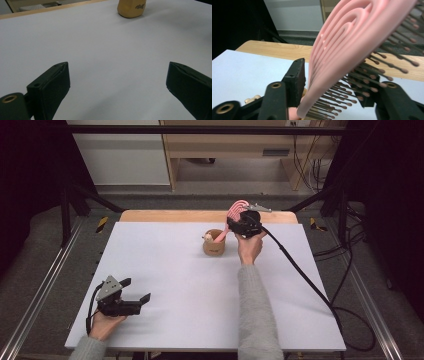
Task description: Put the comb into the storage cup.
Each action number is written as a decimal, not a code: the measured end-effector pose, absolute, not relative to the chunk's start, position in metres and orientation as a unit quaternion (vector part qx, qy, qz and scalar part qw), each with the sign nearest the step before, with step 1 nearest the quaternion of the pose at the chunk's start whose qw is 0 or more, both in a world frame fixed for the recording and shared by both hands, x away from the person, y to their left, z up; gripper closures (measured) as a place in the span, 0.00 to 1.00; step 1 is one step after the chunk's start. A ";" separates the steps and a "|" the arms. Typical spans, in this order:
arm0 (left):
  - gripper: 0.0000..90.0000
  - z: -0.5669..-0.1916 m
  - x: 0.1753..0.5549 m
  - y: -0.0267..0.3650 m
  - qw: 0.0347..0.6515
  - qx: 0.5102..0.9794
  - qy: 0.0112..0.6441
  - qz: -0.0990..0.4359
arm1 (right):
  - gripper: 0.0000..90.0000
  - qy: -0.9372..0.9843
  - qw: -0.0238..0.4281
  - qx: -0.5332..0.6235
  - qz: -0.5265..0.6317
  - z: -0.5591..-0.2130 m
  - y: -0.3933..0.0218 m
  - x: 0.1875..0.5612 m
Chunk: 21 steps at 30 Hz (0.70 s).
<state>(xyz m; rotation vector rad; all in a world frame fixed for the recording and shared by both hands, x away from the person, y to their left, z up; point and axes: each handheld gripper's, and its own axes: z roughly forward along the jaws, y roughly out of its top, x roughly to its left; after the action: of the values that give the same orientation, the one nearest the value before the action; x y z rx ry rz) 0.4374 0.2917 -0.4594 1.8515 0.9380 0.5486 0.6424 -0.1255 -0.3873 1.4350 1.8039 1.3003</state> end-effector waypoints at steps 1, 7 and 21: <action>0.06 -0.459 0.437 0.292 0.478 0.758 0.384 0.225 | 0.50 0.662 0.244 0.525 0.476 -0.388 -0.126 0.642; 0.06 -0.459 0.437 0.292 0.478 0.758 0.384 0.224 | 0.40 0.665 0.244 0.521 0.476 -0.387 -0.128 0.640; 0.06 -0.460 0.438 0.292 0.477 0.757 0.387 0.221 | 0.08 0.686 0.259 0.491 0.470 -0.382 -0.132 0.626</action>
<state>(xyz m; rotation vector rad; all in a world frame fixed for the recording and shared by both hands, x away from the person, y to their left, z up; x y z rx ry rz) 0.4379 0.2921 -0.4599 1.8493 0.9454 0.5405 0.6259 -0.1317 -0.3824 1.3317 1.8587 1.2738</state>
